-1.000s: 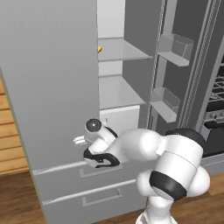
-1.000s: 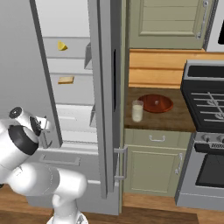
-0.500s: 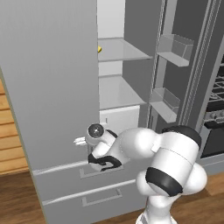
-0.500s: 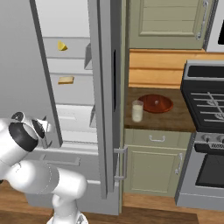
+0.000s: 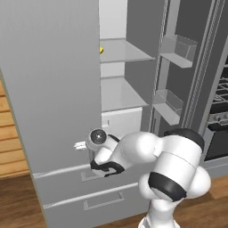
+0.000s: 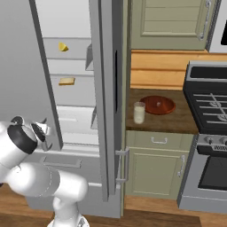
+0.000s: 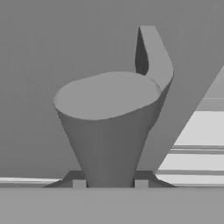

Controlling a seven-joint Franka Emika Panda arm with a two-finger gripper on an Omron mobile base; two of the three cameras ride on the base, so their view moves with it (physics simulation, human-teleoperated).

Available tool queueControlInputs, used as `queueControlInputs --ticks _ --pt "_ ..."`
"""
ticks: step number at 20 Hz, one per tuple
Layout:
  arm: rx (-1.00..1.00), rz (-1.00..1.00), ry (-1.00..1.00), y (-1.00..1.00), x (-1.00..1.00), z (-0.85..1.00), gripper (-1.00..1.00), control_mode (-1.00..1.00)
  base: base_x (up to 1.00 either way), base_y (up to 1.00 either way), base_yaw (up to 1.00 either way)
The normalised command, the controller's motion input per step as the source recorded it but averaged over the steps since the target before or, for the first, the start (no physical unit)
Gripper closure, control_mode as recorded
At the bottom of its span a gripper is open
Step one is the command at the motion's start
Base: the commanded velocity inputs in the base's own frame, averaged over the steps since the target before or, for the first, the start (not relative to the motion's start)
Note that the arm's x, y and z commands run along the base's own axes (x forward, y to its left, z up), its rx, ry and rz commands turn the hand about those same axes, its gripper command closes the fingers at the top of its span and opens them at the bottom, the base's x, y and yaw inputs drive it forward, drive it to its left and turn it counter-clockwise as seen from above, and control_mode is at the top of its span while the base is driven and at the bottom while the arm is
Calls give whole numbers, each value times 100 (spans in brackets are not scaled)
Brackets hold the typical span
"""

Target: Grab a lemon wedge from the fridge and one ice cube from the ice bowl, and put them in the glass of lemonade.

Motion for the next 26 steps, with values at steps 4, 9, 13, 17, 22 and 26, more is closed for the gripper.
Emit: queueControlInputs --ticks 4,9,13,17,22,26 --pt "0 15 0 79 -43 34 100 -100 0 0 0" --pt "0 23 0 96 -56 49 100 -100 0 0 0" --pt "0 26 0 88 -79 35 100 -100 0 0 0" --pt "0 25 0 95 -96 39 100 -100 0 0 0" --pt "4 9 -13 -9 -100 25 100 -100 0 0 0" --pt "18 0 -33 -85 -100 0 100 -100 0 0 0"
